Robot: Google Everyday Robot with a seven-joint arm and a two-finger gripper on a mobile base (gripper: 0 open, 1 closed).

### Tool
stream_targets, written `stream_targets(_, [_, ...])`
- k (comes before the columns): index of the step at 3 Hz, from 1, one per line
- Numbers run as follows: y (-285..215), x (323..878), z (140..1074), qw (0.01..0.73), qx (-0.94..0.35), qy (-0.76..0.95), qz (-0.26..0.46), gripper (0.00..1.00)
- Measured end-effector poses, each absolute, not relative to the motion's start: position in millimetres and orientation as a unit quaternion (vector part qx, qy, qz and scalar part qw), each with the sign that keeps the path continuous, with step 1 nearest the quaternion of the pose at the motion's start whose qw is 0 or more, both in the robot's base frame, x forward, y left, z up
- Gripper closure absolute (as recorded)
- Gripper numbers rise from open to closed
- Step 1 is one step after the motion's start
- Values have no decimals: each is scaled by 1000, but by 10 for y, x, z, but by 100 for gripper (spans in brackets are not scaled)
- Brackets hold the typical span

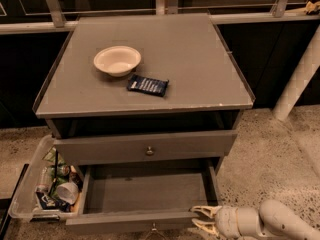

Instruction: Open middle drawer

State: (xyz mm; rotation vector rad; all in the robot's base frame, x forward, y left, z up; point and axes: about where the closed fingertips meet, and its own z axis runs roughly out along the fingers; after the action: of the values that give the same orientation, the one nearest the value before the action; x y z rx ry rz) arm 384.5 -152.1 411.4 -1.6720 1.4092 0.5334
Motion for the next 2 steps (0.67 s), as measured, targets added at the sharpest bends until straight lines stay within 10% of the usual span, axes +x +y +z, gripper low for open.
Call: stream_targets(2, [-1521,3845,4114,431,-670,565,214,39])
